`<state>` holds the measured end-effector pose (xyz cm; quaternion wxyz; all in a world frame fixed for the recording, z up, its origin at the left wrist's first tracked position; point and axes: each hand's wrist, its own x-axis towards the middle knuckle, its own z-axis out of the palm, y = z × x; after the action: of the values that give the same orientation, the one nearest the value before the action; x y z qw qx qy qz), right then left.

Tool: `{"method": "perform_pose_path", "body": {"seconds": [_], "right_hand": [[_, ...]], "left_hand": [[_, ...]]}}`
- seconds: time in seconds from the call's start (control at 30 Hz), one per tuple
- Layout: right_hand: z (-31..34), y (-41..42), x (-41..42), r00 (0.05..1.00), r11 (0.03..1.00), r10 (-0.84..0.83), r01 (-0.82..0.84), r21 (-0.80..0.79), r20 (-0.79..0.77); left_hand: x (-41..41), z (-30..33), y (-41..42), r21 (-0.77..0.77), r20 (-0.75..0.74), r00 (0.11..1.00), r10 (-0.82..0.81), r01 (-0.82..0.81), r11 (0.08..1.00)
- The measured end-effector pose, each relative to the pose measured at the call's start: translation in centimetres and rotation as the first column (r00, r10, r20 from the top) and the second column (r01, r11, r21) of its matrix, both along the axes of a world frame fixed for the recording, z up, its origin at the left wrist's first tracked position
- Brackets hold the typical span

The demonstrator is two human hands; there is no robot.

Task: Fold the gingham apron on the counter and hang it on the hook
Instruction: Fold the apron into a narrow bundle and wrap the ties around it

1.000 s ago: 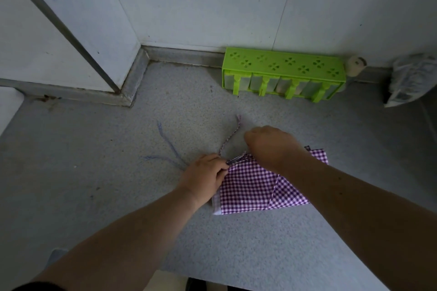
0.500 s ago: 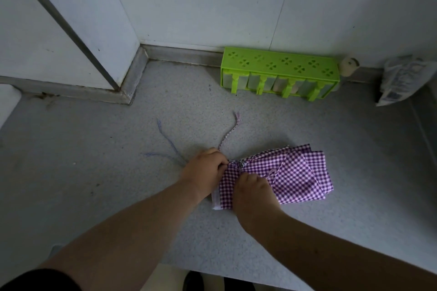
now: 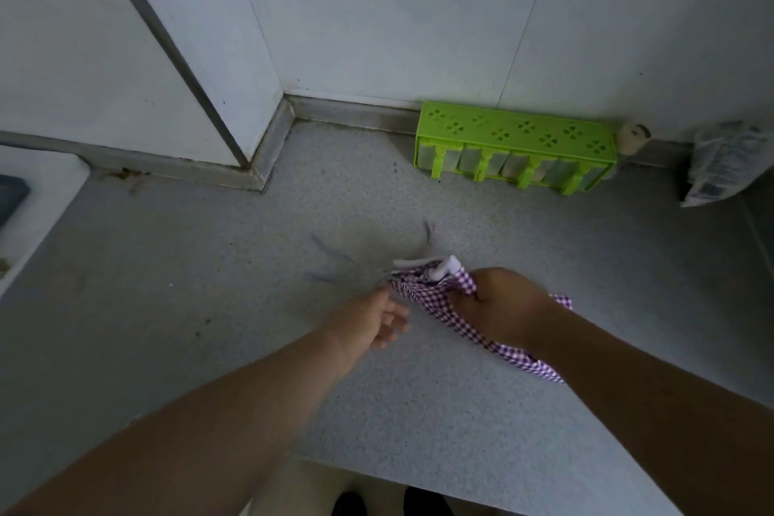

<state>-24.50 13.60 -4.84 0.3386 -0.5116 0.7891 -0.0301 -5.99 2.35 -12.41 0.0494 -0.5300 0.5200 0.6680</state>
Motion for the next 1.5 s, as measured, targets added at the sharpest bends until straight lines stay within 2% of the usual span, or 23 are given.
{"method": "perform_pose_path", "body": {"seconds": [0.1, 0.2, 0.3, 0.47, 0.53, 0.6, 0.77, 0.87, 0.93, 1.0, 1.07, 1.1, 1.13, 1.2, 1.23, 1.27, 1.3, 1.33, 1.37, 1.4, 1.43, 1.47, 1.5], "right_hand": [[1.0, -0.1, -0.9, 0.949, 0.98, -0.2, 0.198, 0.035, 0.243], [1.9, 0.2, -1.2, 0.791, 0.922, -0.366, 0.378, 0.079, 0.491], [1.9, 0.7, -1.1, 0.557, 0.818, -0.481, 0.563, 0.118, 0.677], [0.5, 0.7, -1.8, 0.05, 0.491, -0.556, 0.825, 0.28, 0.83], [-0.3, 0.6, -2.5, -0.07, 0.391, -0.568, 0.854, 0.344, 0.82], [-1.5, 0.8, -2.9, -0.125, 0.341, -0.588, 0.858, 0.385, 0.799], [-4.3, 1.3, -2.9, -0.125, 0.342, -0.653, 0.831, 0.439, 0.747], [-5.6, 1.2, -2.6, -0.024, 0.376, -0.735, 0.817, 0.438, 0.677], [-6.4, 1.0, -2.3, 0.069, 0.414, -0.781, 0.801, 0.432, 0.621], [-6.6, 0.8, -1.9, 0.144, 0.449, -0.809, 0.777, 0.441, 0.57], [-6.6, 0.4, -1.9, 0.183, 0.461, -0.82, 0.773, 0.437, 0.542], [-6.4, 0.2, -1.8, 0.193, 0.462, -0.823, 0.774, 0.433, 0.534], [-6.2, 0.1, -1.8, 0.216, 0.467, -0.829, 0.774, 0.428, 0.515], [-6.8, -0.2, -2.0, 0.263, 0.481, -0.839, 0.768, 0.423, 0.476], [-7.0, -0.1, -2.1, 0.283, 0.488, -0.84, 0.765, 0.42, 0.462], [-6.9, -0.2, -2.0, 0.315, 0.512, -0.832, 0.751, 0.417, 0.456], [-6.8, -0.2, -2.0, 0.348, 0.543, -0.819, 0.729, 0.417, 0.456], [-6.4, -0.5, -1.8, 0.368, 0.564, -0.805, 0.716, 0.412, 0.465], [-6.1, -0.7, -1.6, 0.419, 0.608, -0.777, 0.69, 0.392, 0.469], [-6.1, -0.9, -1.4, 0.433, 0.628, -0.76, 0.681, 0.377, 0.484], [-6.4, -1.0, -1.5, 0.4, 0.613, -0.764, 0.695, 0.375, 0.506], [-6.9, -1.1, -1.6, 0.376, 0.59, -0.773, 0.721, 0.363, 0.51], [-7.2, -1.1, -1.6, 0.394, 0.59, -0.775, 0.731, 0.343, 0.494]], "left_hand": [[-1.7, 1.3, -0.3, 0.277, -0.238, 0.95, 0.203, -0.134, 0.952], [-3.1, 3.9, -0.2, 0.465, -0.361, 0.828, 0.43, -0.24, 0.852], [-3.9, 4.5, 0.2, 0.42, -0.279, 0.836, 0.472, -0.335, 0.843], [-2.6, 3.1, 0.6, 0.415, -0.19, 0.754, 0.628, -0.518, 0.748], [-1.9, 2.9, 0.6, 0.343, -0.22, 0.767, 0.603, -0.517, 0.784], [-1.2, 3.1, 0.6, 0.247, -0.272, 0.787, 0.554, -0.499, 0.831], [-0.5, 4.1, 0.9, -0.199, -0.288, 0.923, 0.254, -0.317, 0.927], [0.0, 4.5, 0.5, -0.299, -0.253, 0.953, 0.168, -0.242, 0.923], [-0.3, 4.5, -0.1, -0.182, -0.262, 0.937, 0.231, -0.283, 0.942], [-1.0, 4.0, -0.9, 0.068, -0.325, 0.873, 0.363, -0.361, 0.93], [-1.9, 3.6, -1.7, 0.266, -0.377, 0.807, 0.454, -0.375, 0.888], [-2.1, 3.6, -1.9, 0.291, -0.398, 0.808, 0.435, -0.339, 0.895], [-2.4, 3.6, -1.8, 0.214, -0.411, 0.85, 0.329, -0.261, 0.941], [-2.4, 4.2, -1.0, -0.17, -0.327, 0.937, -0.121, 0.067, 0.983], [-2.4, 4.3, -0.3, -0.401, -0.206, 0.912, -0.354, 0.251, 0.881], [-2.1, 4.3, 0.1, -0.646, -0.066, 0.849, -0.524, 0.363, 0.671], [-2.0, 4.2, 0.6, -0.837, 0.054, 0.767, -0.639, 0.384, 0.39], [-2.1, 4.3, 1.0, -0.916, 0.169, 0.673, -0.721, 0.377, 0.137], [-2.4, 4.3, 1.3, -0.918, 0.289, 0.563, -0.774, 0.392, -0.057], [-2.8, 4.1, 1.3, -0.879, 0.396, 0.458, -0.796, 0.44, -0.184], [-3.4, 4.0, 1.5, -0.818, 0.471, 0.371, -0.8, 0.524, -0.239], [-4.1, 4.0, 1.7, -0.75, 0.501, 0.327, -0.801, 0.626, -0.214], [-4.5, 4.2, 1.7, -0.681, 0.503, 0.339, -0.795, 0.722, -0.122]]}}
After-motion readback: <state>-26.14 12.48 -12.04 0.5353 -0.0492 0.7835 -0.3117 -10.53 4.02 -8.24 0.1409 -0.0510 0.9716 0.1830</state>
